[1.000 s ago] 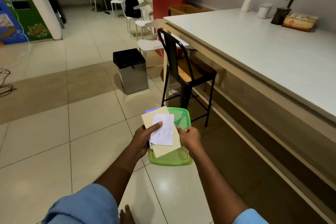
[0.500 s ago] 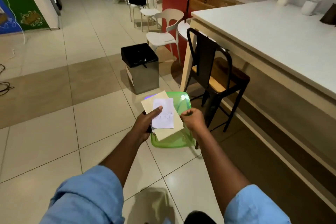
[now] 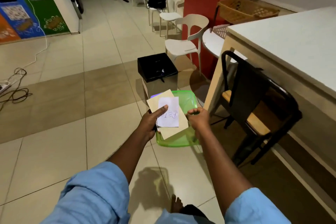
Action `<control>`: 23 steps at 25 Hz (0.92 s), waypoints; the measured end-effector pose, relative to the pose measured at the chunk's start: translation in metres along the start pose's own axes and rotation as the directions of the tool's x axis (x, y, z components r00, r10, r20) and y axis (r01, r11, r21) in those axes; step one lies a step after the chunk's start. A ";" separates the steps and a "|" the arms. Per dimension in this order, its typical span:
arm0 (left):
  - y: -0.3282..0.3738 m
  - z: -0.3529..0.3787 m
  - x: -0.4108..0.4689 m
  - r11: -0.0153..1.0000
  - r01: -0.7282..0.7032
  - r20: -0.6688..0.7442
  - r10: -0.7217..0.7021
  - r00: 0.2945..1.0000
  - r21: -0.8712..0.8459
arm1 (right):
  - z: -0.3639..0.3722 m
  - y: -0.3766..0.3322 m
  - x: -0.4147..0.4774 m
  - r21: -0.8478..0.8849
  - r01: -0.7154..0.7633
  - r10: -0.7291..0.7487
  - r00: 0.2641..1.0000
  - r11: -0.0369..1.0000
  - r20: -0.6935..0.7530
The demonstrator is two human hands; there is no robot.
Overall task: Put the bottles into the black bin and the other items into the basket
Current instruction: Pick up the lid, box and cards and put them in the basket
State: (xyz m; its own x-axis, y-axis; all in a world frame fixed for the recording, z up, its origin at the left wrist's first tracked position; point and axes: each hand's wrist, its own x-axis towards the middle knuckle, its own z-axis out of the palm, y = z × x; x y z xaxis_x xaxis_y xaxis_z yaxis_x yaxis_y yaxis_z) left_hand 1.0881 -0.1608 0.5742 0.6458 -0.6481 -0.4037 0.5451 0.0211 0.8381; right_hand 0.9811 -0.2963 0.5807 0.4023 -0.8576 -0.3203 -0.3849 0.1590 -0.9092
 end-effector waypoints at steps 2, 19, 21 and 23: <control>0.025 -0.001 0.044 0.999 -0.017 -0.030 0.016 0.999 -0.041 | 0.023 -0.029 0.039 -0.007 0.024 -0.023 0.998 1.000 0.054; 0.194 0.001 0.416 0.995 0.100 0.236 -0.103 0.966 0.027 | 0.173 -0.176 0.318 0.092 -0.062 0.082 0.968 0.994 -0.235; 0.214 0.015 0.460 0.990 0.100 0.289 -0.126 0.949 0.104 | 0.175 -0.194 0.351 0.142 -0.067 0.108 0.947 0.988 -0.303; 0.226 0.031 0.492 0.986 0.120 0.333 -0.153 0.930 0.117 | 0.174 -0.204 0.376 0.191 -0.085 0.146 0.934 0.978 -0.326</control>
State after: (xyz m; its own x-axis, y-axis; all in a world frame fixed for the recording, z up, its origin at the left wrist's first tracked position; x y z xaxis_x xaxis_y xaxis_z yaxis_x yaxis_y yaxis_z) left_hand 1.5124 -0.4979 0.5765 0.3396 -0.8598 -0.3813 0.5523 -0.1459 0.8208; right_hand 1.3552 -0.5662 0.5996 0.0487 -0.9375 -0.3447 -0.2517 0.3224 -0.9125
